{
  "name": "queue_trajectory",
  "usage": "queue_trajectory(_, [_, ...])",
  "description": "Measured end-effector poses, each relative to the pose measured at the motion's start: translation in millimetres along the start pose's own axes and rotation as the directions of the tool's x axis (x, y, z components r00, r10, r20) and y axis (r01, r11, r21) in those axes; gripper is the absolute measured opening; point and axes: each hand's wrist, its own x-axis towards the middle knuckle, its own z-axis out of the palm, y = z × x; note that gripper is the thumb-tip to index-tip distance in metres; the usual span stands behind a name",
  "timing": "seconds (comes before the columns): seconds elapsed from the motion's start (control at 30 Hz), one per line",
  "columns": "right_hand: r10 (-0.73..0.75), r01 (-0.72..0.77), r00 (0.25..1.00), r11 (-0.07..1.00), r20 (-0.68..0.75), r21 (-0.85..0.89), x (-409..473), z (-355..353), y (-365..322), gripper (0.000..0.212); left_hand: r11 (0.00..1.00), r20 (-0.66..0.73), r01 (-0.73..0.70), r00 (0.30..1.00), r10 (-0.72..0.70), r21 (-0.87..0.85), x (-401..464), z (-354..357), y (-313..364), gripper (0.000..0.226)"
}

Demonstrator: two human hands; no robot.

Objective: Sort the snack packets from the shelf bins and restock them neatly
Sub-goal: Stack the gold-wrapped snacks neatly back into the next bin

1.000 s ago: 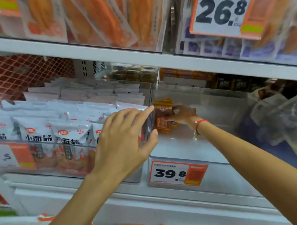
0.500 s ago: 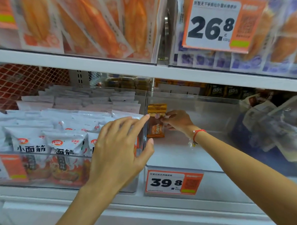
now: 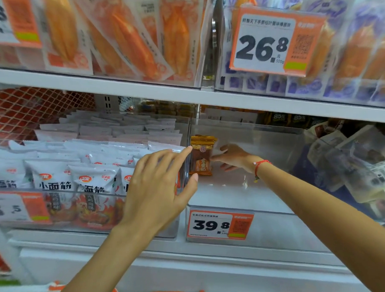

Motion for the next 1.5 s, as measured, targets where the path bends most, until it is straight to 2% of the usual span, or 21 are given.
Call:
queue_trajectory(0.13, [-0.026, 0.027, 1.0, 0.996, 0.006, -0.083, -29, -17, -3, 0.067, 0.999, 0.021, -0.032, 0.999, 0.032, 0.006, 2, -4, 1, 0.06])
queue_trajectory(0.23, [-0.244, 0.227, 0.968, 0.953, -0.064, -0.202, -69, -27, -5, 0.053, 0.999, 0.05, -0.035, 0.998, 0.034, 0.009, 2, -13, 1, 0.065])
queue_trajectory(0.33, [-0.512, 0.49, 0.858, 0.84, -0.043, -0.233, -134, -38, -4, 0.035, 0.997, -0.071, -0.069, 0.995, 0.072, 0.036, -6, -32, 15, 0.06])
queue_trajectory(0.43, [-0.709, 0.64, 0.705, 0.636, 0.002, -0.431, -203, -41, 12, 0.025, 0.983, -0.197, -0.182, 0.963, 0.186, 0.039, -30, -52, 39, 0.036])
queue_trajectory(0.5, [-0.738, 0.637, 0.672, 0.531, 0.065, -0.558, -239, -33, 34, 0.021, 0.982, -0.106, -0.191, 0.976, 0.19, 0.007, -53, -59, 53, 0.026])
queue_trajectory(0.57, [-0.643, 0.595, 0.74, 0.486, 0.199, -0.64, -263, -16, 62, 0.023, 0.991, 0.106, -0.128, 0.986, 0.13, -0.026, -78, -58, 65, 0.024])
queue_trajectory(0.6, [-0.549, 0.565, 0.79, 0.48, 0.273, -0.671, -270, -4, 79, 0.025, 0.996, 0.23, -0.084, 0.969, 0.087, -0.022, -94, -51, 68, 0.024])
queue_trajectory(0.67, [-0.314, 0.496, 0.868, 0.51, 0.385, -0.702, -281, 27, 118, 0.029, 1.0, 0.422, -0.022, 0.906, 0.014, 0.014, -133, -28, 72, 0.027])
queue_trajectory(0.77, [-0.11, 0.407, 0.898, 0.574, 0.426, -0.71, -294, 78, 180, 0.029, 0.997, 0.587, 0.077, 0.808, -0.06, -0.004, -206, 23, 75, 0.031])
queue_trajectory(0.83, [-0.052, 0.377, 0.899, 0.596, 0.435, -0.709, -302, 111, 216, 0.032, 0.985, 0.702, 0.169, 0.707, -0.09, -0.044, -254, 56, 78, 0.035])
queue_trajectory(0.9, [-0.027, 0.362, 0.897, 0.62, 0.442, -0.696, -310, 139, 244, 0.039, 0.975, 0.823, 0.214, 0.563, -0.08, -0.051, -295, 83, 79, 0.041])
queue_trajectory(1.0, [-0.088, 0.38, 0.898, 0.65, 0.432, -0.658, -312, 171, 271, 0.055, 0.97, 0.92, 0.241, 0.379, -0.103, 0.009, -334, 105, 77, 0.056])
queue_trajectory(1.07, [-0.158, 0.448, 0.875, 0.624, 0.458, -0.64, -303, 188, 276, 0.076, 0.965, 0.933, 0.262, 0.347, -0.095, 0.001, -343, 113, 72, 0.091])
queue_trajectory(1.1, [-0.194, 0.487, 0.857, 0.607, 0.477, -0.628, -297, 196, 275, 0.084, 0.957, 0.938, 0.289, 0.328, -0.11, 0.011, -345, 116, 71, 0.091])
queue_trajectory(1.13, [-0.226, 0.525, 0.838, 0.581, 0.496, -0.622, -291, 204, 274, 0.087, 0.946, 0.936, 0.322, 0.327, -0.128, 0.016, -345, 119, 69, 0.075])
queue_trajectory(1.2, [-0.266, 0.568, 0.815, 0.538, 0.515, -0.622, -279, 217, 270, 0.073, 0.913, 0.926, 0.408, 0.336, -0.171, 0.02, -342, 126, 67, 0.047])
queue_trajectory(1.3, [-0.385, 0.582, 0.813, 0.535, 0.436, -0.612, -270, 218, 274, 0.04, 0.833, 0.932, 0.553, 0.292, -0.215, 0.019, -335, 129, 69, 0.036])
queue_trajectory(1.33, [-0.43, 0.578, 0.815, 0.561, 0.388, -0.592, -272, 212, 277, 0.028, 0.79, 0.927, 0.613, 0.296, -0.231, 0.002, -331, 129, 72, 0.037])
queue_trajectory(1.4, [-0.406, 0.478, 0.878, 0.762, 0.252, -0.436, -282, 196, 282, 0.008, 0.67, 0.922, 0.74, 0.298, -0.246, -0.061, -323, 126, 81, 0.053])
queue_trajectory(1.47, [-0.219, 0.243, 0.965, 0.953, 0.142, -0.18, -289, 185, 286, 0.011, 0.497, 0.928, 0.856, 0.29, -0.235, -0.141, -308, 118, 93, 0.076])
queue_trajectory(1.5, [-0.124, 0.125, 0.986, 0.992, 0.107, 0.006, -292, 181, 284, 0.01, 0.418, 0.935, 0.894, 0.274, -0.227, -0.16, -303, 114, 100, 0.08])
